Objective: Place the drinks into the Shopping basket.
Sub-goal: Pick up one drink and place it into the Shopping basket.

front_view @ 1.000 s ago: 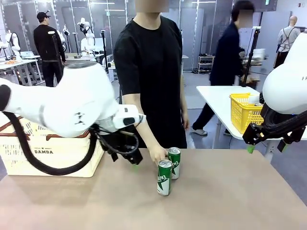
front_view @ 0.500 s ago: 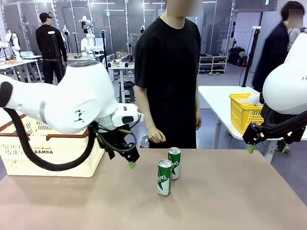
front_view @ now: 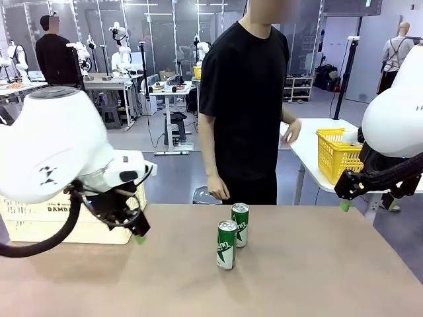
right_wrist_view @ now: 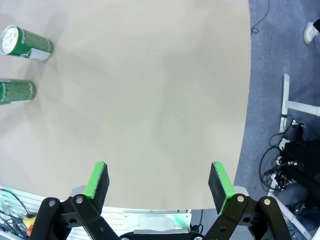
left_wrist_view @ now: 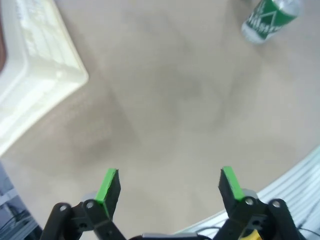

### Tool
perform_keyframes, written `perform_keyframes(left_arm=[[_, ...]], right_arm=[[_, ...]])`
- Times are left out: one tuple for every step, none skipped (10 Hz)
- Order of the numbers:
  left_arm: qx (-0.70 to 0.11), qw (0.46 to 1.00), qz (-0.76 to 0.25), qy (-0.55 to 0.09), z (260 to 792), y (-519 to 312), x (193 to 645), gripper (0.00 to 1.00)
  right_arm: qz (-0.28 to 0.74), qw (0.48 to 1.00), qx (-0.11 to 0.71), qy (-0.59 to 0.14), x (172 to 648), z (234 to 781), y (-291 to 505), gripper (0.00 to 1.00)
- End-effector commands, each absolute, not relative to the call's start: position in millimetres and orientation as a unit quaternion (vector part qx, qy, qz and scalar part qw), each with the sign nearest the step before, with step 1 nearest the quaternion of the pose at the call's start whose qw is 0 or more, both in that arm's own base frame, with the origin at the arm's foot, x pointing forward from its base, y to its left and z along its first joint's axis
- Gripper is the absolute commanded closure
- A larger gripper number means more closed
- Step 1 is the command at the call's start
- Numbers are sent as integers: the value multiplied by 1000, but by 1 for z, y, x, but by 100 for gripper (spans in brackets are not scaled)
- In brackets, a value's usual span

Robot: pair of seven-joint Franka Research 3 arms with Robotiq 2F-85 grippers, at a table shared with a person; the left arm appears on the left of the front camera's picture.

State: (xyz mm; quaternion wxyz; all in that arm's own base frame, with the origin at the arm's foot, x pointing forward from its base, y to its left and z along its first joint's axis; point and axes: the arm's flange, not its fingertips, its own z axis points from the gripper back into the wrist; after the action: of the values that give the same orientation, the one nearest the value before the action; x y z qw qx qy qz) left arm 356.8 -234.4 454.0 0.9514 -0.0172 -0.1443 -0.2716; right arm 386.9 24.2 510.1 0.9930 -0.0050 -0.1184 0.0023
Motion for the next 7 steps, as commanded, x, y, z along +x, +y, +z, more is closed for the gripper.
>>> perform_keyframes(left_arm=[[-21, 951, -277, -135, 450, -220, 343, 0], [-19, 952, -275, -132, 447, -217, 343, 0], [-20, 952, -275, -130, 446, -217, 343, 0], [-19, 952, -278, -128, 446, -220, 344, 0], [-20, 951, -280, -126, 445, -224, 347, 0], [-19, 951, -281, -125, 444, -230, 352, 0], [-22, 949, -288, -129, 445, -244, 359, 0]], right_arm=[[3, 993, -7, -119, 387, 511, 22, 0], [3, 993, -7, -119, 387, 511, 22, 0], [3, 993, -7, -119, 387, 511, 22, 0], [3, 993, -7, -119, 387, 511, 22, 0], [3, 993, -7, -119, 387, 511, 22, 0], [3, 993, -7, -119, 387, 511, 22, 0], [3, 993, -7, -119, 387, 511, 22, 0]])
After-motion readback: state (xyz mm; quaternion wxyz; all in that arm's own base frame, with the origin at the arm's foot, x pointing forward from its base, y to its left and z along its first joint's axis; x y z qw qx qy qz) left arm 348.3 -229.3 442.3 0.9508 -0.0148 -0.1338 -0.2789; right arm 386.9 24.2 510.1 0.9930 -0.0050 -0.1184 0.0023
